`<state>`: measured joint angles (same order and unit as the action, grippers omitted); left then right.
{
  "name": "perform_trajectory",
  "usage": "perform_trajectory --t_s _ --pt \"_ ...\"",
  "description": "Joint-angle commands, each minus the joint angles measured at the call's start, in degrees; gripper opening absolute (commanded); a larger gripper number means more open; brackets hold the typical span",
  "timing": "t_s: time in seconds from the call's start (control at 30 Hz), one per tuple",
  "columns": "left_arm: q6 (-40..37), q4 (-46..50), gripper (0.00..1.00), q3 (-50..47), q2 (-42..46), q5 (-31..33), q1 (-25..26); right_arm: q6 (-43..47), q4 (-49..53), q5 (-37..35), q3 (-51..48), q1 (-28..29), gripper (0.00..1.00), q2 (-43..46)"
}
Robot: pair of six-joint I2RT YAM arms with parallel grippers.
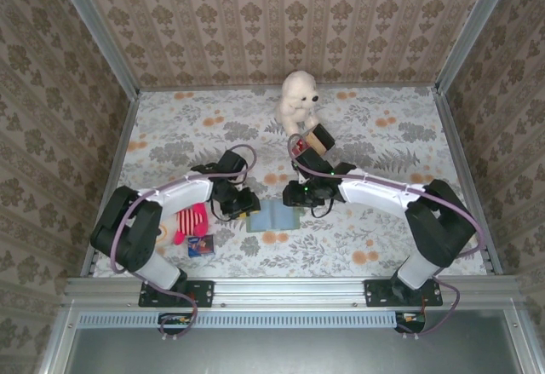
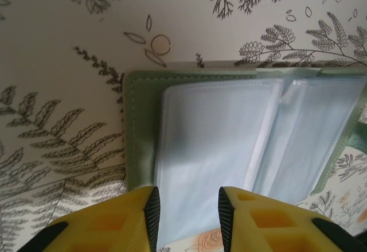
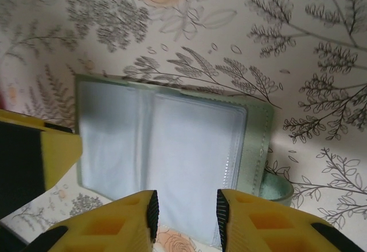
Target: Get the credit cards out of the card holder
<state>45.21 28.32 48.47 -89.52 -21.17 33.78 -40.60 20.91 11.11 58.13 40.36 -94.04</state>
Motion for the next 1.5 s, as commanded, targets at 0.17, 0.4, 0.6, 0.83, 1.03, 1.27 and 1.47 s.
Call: perform_trajectory --t_s 0.17,0.4,0.6,0.83,1.03,1.27,1.47 --pt "-2.13 1.57 0.37 2.57 -2.56 0.52 0.49 -2.03 1.59 -0.31 3.93 0.14 0.35 -5.54" --pt "-2.96 3.34 0.38 3.45 -4.42 1.43 0.65 -2.03 2.72 -0.05 4.93 0.15 0.34 -8.92" --pt "-3.47 3.17 0.39 3.80 -5.43 1.25 0.98 -2.03 2.77 0.23 4.85 0.16 0.34 -10.59" --pt "-3.71 1.53 0.16 4.56 -7.00 -1.10 1.78 -2.12 2.87 2.08 4.89 0.16 0.29 -13.13" --pt "-3.78 -0.28 0.05 5.20 -6.20 -3.60 2.17 -2.20 2.96 2.86 4.49 0.16 0.27 -14.83" --pt "-1.98 -4.78 0.00 4.42 -6.92 -6.92 3.25 -2.56 2.46 3.00 3.97 0.21 0.27 -15.29" --pt "-2.20 -5.32 0.00 5.23 -8.35 -8.00 4.06 -2.64 2.26 3.13 3.49 0.16 0.26 -15.00"
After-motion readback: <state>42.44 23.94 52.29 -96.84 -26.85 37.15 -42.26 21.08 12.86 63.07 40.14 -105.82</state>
